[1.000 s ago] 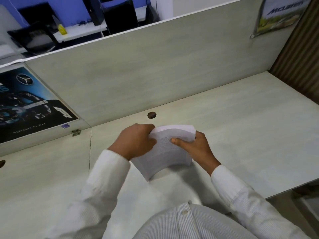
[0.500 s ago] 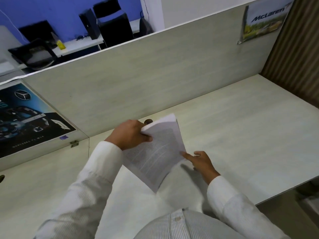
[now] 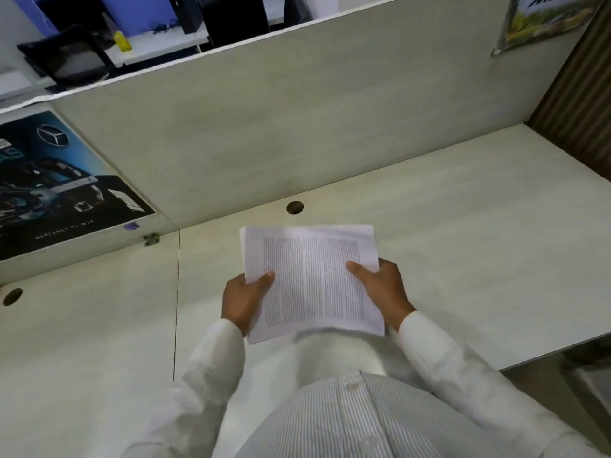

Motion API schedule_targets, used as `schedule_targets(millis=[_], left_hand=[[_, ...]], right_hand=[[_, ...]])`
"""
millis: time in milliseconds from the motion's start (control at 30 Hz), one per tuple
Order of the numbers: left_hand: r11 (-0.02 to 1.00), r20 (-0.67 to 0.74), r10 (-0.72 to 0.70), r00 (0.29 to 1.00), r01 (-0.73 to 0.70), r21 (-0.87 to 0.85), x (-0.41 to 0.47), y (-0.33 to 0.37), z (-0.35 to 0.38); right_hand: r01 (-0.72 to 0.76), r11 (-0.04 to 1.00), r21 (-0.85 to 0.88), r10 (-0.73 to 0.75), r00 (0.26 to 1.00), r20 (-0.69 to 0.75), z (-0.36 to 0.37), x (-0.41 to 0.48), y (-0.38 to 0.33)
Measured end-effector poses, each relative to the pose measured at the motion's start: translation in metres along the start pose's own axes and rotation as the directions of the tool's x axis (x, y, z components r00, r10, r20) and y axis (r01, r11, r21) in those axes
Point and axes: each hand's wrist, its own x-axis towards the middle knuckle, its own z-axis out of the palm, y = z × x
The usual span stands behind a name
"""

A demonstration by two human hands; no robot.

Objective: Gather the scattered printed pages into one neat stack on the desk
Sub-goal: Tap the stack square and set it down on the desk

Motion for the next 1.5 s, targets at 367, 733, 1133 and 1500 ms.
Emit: schedule_targets(millis=[367,733,1133,1500], left_hand=[[0.958,-0.121,0.021,0.992,-0.055,-0.283,-0.005,-0.038,-0.009],[0.969,-0.098,0.126,0.987,-0.143,-0.201,-0.014,-0.03,-0.018],[0.435,0.281,0.247,0.927,-0.366,0.823,-0.005,0.047,-0.033],[0.321,0.401,0.17,0.9,-0.436,0.841,0.012,0.09,0.061]], right_hand=[[0.116,0.984,-0.135,-0.1,0.988,0.121,-0.014,0.005,0.009],[0.117,0.984,-0.136,-0.101,0.988,0.12,-0.023,0.005,0.011],[0.13,0.978,-0.162,-0.083,0.959,0.272,-0.036,0.022,0.023],[-0.121,0.991,0.063,0.125,0.991,-0.054,-0.037,0.034,0.035]])
